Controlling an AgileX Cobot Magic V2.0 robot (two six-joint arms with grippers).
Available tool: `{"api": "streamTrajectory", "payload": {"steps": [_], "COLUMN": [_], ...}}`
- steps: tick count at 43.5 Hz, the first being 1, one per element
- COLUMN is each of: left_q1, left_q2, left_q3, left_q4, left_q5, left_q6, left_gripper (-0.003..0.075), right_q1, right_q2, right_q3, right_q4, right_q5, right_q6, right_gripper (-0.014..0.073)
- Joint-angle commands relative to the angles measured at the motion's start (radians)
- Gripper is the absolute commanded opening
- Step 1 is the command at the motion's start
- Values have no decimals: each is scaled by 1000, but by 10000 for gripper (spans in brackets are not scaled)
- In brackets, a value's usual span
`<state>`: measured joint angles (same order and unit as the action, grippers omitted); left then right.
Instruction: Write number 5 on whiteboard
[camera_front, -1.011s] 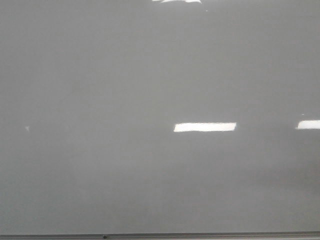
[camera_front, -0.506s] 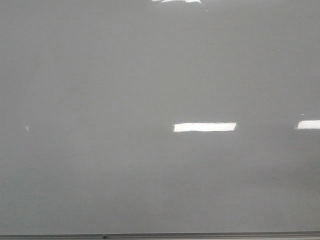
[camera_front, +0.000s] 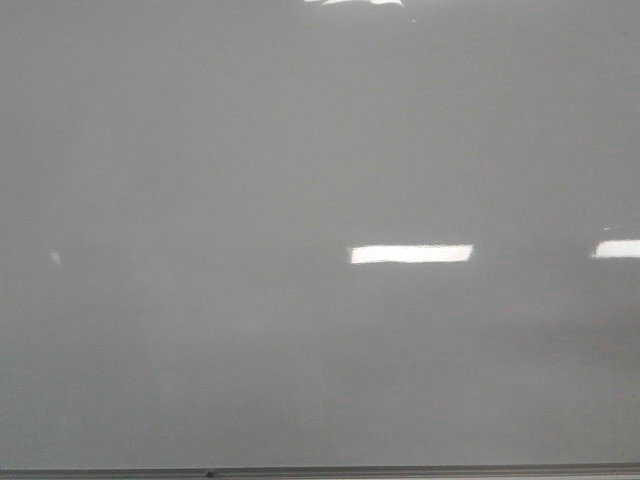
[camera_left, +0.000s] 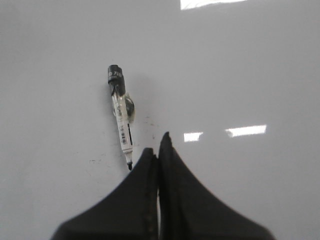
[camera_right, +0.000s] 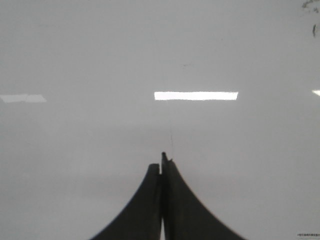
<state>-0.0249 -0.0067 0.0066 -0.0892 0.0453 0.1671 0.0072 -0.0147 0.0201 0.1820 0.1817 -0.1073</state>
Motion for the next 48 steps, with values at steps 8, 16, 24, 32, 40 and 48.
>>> {"api": "streamTrajectory", "payload": {"steps": [8, 16, 24, 32, 40, 48], "left_q1": [-5, -5, -5, -5, -5, -5], "left_q2": [23, 176, 272, 275, 275, 275], "left_q3": [-187, -327, -356, -356, -356, -356], "left_q4": [-52, -52, -50, -50, -50, -52], "left_q5": [-7, 124, 102, 102, 100, 84], "left_q6": [-7, -7, -7, -7, -7, -7], "left_gripper": [-20, -20, -20, 56, 449, 585], "right_q1": [1, 1, 1, 1, 1, 1], "right_q2": [8, 145, 247, 248, 248, 248], "right_q3": [-257, -418, -469, -469, -466, -466], "right_q4": [-9, -9, -9, -9, -9, -9], "right_q5": [36, 124, 104, 115, 114, 114], "right_q6": [3, 3, 2, 2, 2, 2], "right_gripper": [-63, -63, -63, 92, 439, 525]}}
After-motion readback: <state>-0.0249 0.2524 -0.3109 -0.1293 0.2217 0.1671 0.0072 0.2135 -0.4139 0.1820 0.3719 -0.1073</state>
